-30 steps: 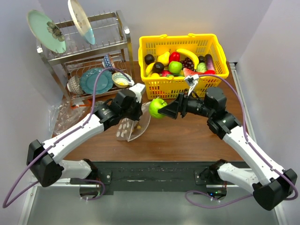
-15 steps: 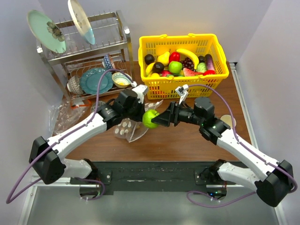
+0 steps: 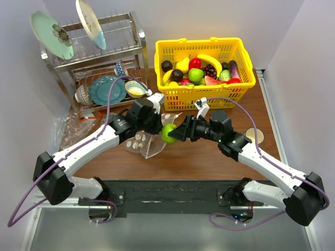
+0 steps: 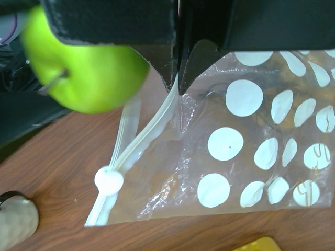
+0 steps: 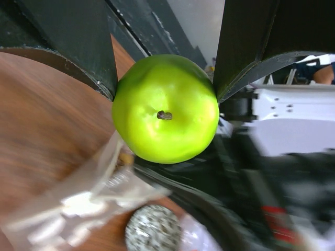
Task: Place the food in the zip-top bag and seal the zipper
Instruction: Place the fake fruit in the zipper food storage bag.
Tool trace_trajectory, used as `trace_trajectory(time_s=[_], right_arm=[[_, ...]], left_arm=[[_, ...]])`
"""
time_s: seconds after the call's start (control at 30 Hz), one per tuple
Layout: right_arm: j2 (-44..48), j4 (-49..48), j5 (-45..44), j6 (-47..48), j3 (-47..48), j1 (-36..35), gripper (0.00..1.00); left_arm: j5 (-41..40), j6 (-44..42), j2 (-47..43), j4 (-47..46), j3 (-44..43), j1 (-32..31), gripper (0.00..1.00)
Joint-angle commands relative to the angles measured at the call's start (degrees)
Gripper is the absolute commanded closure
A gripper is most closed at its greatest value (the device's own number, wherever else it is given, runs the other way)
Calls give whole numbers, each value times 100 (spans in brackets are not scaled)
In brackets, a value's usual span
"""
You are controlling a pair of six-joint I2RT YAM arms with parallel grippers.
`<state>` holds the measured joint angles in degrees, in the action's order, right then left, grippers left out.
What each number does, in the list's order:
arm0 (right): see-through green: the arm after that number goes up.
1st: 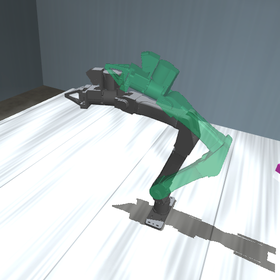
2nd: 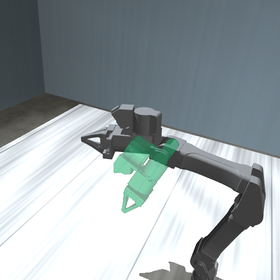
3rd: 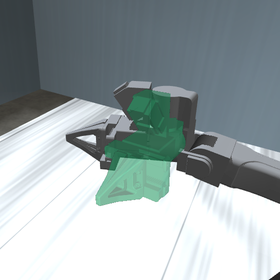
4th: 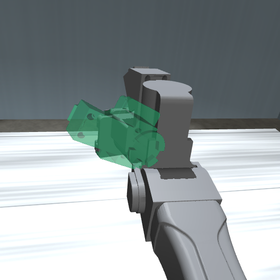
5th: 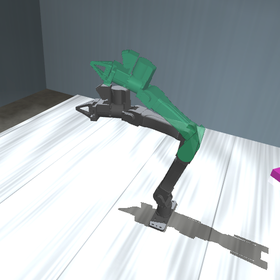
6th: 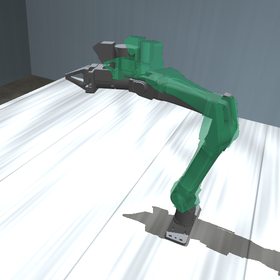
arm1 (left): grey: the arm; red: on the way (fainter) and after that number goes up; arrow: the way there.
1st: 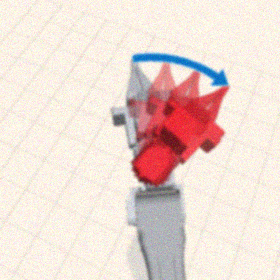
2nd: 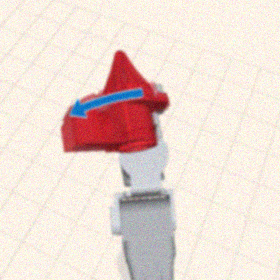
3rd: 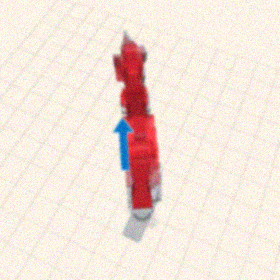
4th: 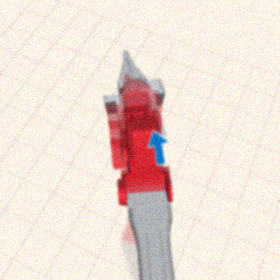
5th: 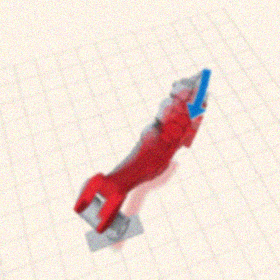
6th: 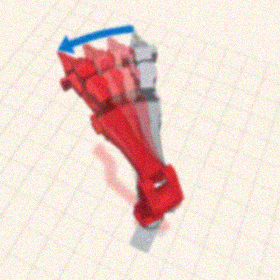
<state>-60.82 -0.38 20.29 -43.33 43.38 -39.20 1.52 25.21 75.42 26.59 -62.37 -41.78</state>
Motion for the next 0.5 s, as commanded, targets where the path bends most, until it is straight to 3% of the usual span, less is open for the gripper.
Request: trace_trajectory(time_s=[0.0, 0.47], right_arm=[[8, 65, -394, 18, -154, -17, 68], [-193, 381, -693, -53, 145, -131, 65]], left_arm=[[138, 168, -256, -180, -355, 3, 100], [366, 291, -343, -251, -399, 56, 100]])
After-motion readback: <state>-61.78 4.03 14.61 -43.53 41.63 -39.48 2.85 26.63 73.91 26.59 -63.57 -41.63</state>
